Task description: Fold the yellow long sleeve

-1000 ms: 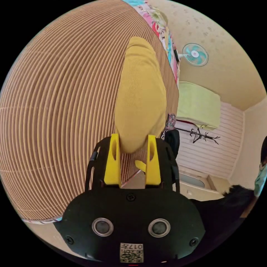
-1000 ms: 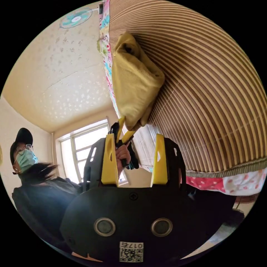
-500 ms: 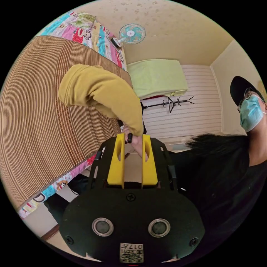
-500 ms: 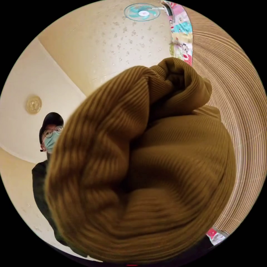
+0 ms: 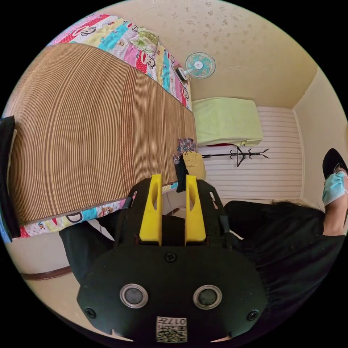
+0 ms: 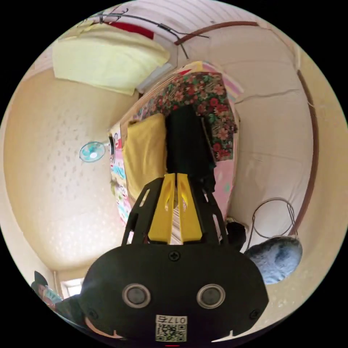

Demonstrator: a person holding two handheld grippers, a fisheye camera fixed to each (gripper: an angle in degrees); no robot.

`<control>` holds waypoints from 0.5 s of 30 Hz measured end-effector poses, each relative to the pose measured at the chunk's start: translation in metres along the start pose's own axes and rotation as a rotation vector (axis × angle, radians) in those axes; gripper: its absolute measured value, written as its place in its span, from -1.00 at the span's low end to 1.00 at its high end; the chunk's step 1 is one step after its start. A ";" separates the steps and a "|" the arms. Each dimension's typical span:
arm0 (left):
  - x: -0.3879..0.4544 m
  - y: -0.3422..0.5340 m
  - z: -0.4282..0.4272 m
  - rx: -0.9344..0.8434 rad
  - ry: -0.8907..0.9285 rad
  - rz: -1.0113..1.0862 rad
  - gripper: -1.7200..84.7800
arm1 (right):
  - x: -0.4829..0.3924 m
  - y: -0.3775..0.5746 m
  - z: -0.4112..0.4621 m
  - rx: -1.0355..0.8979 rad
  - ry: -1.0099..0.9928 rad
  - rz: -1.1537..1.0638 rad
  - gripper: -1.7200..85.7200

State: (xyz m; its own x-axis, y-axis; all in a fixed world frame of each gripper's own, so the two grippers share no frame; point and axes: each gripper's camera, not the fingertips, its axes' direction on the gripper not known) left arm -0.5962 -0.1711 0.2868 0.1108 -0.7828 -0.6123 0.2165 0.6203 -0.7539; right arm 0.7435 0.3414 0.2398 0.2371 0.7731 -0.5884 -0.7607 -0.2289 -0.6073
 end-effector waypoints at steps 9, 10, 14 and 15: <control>-0.025 0.031 -0.098 0.180 -0.278 -0.095 -0.93 | 0.180 0.237 0.185 -0.272 0.008 0.242 -0.95; -0.029 0.033 -0.105 0.184 -0.308 -0.104 -0.94 | 0.178 0.251 0.207 -0.327 0.024 0.206 -0.95; -0.066 0.056 -0.165 0.279 -0.539 -0.181 -0.85 | 0.115 0.367 0.370 -0.811 0.158 -0.240 -0.95; -0.081 0.062 -0.181 0.298 -0.605 -0.225 -0.80 | 0.085 0.410 0.406 -0.930 0.187 -0.420 -0.95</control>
State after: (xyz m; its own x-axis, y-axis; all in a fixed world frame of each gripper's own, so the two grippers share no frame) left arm -0.7679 -0.0603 0.2470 0.5327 -0.8339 -0.1448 0.5439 0.4684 -0.6963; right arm 0.2064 0.5531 0.1578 0.5258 0.8101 -0.2593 0.1528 -0.3899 -0.9081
